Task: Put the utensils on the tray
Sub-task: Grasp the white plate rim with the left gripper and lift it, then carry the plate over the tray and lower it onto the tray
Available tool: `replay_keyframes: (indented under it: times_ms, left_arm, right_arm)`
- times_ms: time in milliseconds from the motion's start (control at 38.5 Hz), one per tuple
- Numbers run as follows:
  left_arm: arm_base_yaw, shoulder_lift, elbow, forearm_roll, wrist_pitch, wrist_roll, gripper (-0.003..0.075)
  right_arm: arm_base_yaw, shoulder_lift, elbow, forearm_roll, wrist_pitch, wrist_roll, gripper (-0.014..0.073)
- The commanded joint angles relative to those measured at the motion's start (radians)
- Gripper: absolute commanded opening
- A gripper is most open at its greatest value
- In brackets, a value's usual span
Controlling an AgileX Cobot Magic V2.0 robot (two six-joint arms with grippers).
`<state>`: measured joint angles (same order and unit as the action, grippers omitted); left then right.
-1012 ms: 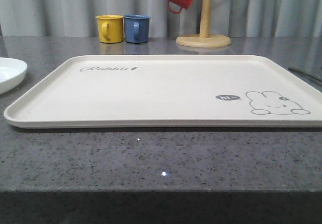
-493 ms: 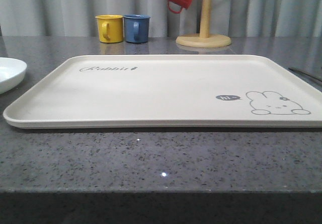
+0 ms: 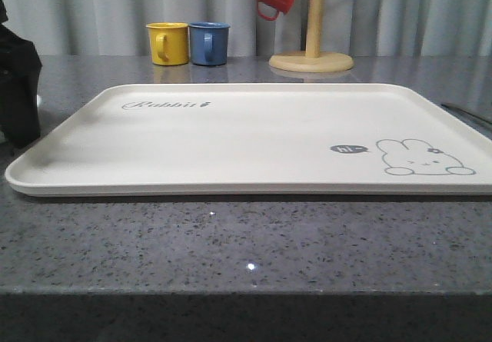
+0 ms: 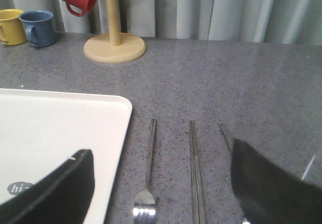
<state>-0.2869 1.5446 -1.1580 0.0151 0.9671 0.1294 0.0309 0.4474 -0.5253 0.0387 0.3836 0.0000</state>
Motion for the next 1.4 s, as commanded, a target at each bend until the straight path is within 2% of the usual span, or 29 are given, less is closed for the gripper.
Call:
replay_keyframes:
  times_ms: [0, 78, 389, 623, 804, 960, 1090, 1375]
  left_arm:
    - [-0.007, -0.016, -0.033, 0.005, -0.027, 0.002, 0.0447]
    - [-0.007, -0.011, -0.033, 0.005, -0.027, 0.002, 0.0382]
    - [-0.007, -0.011, -0.033, 0.005, -0.026, 0.002, -0.002]
    - [-0.007, -0.033, -0.058, 0.04, -0.006, 0.002, -0.0018]
    - [-0.007, -0.084, -0.178, 0.044, 0.042, 0.002, -0.0018]
    - [-0.052, -0.085, -0.316, 0.086, 0.112, -0.002, -0.0018]
    - [-0.139, -0.072, -0.412, 0.096, 0.136, -0.008, -0.0018]
    - [-0.417, 0.056, -0.519, 0.1, 0.146, -0.061, -0.0018]
  right_arm:
    - [-0.004, 0.01, -0.037, 0.0, -0.08, 0.0, 0.0581]
    - [-0.004, 0.01, -0.037, 0.0, -0.08, 0.0, 0.0581]
    - [-0.004, 0.01, -0.037, 0.0, -0.08, 0.0, 0.0581]
    - [-0.004, 0.01, -0.037, 0.0, -0.08, 0.0, 0.0581]
    - [-0.004, 0.01, -0.037, 0.0, -0.08, 0.0, 0.0581]
    - [-0.004, 0.01, -0.037, 0.0, -0.08, 0.0, 0.0581]
    - [-0.004, 0.01, -0.037, 0.0, -0.08, 0.0, 0.0581]
    - [-0.004, 0.01, -0.037, 0.0, -0.08, 0.0, 0.0581]
